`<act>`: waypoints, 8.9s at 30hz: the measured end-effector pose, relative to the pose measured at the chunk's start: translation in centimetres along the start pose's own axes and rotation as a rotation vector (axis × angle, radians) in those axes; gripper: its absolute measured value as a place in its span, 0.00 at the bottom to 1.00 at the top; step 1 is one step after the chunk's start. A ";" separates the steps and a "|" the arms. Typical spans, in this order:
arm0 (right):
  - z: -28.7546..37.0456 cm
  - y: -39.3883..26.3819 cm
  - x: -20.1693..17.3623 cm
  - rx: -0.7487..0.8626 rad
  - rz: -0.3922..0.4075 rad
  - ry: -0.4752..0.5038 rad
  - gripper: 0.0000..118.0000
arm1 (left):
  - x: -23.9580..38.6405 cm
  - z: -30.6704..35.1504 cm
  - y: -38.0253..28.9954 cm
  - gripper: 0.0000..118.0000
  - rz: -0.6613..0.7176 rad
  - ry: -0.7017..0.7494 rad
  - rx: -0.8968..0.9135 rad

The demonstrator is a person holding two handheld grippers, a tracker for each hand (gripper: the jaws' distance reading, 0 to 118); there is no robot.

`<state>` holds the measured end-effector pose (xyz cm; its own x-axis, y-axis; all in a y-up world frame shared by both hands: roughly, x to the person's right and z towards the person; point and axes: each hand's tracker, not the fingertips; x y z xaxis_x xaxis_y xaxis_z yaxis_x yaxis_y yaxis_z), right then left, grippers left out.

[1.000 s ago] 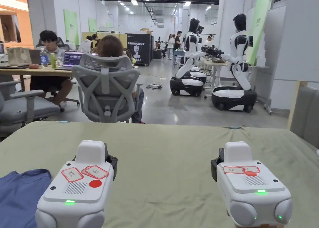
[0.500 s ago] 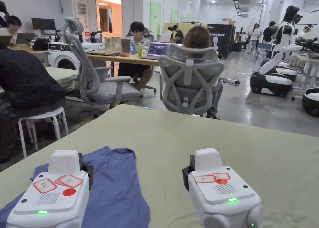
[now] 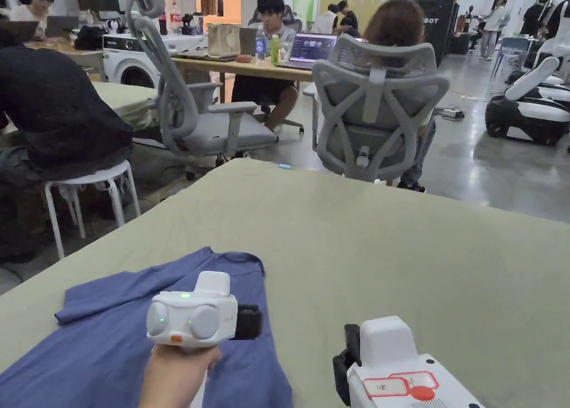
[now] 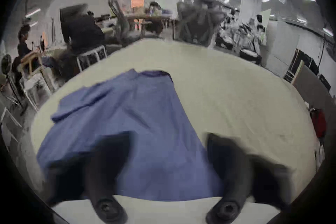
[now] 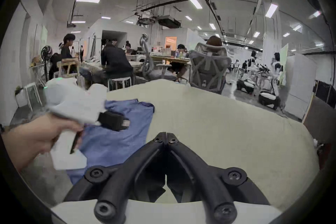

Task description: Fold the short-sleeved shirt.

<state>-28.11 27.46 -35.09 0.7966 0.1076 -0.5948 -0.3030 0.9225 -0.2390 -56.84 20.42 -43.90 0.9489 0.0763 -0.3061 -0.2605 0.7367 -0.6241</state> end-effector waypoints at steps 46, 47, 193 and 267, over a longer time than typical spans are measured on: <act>26.3 -11.7 29.7 -0.072 -0.213 -0.665 0.00 | 56.7 4.5 -15.7 0.02 -0.534 -0.704 -0.204; 26.5 -11.9 30.0 -0.074 -0.215 -0.668 0.00 | 56.8 4.0 -16.4 0.02 -0.529 -0.716 -0.212; 24.7 -24.2 35.4 -0.320 -0.375 -0.622 0.55 | 11.9 6.9 -10.7 0.80 -0.272 -0.093 0.115; -8.6 -19.1 49.1 -0.555 -0.307 -0.280 0.90 | 13.9 5.5 -6.9 0.00 -0.167 -0.178 -0.111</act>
<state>12.32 11.96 -66.30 0.9715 0.0326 -0.2349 -0.2058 0.6084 -0.7665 -40.85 20.09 -39.88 0.9942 0.0841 -0.0671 -0.1063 0.6716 -0.7333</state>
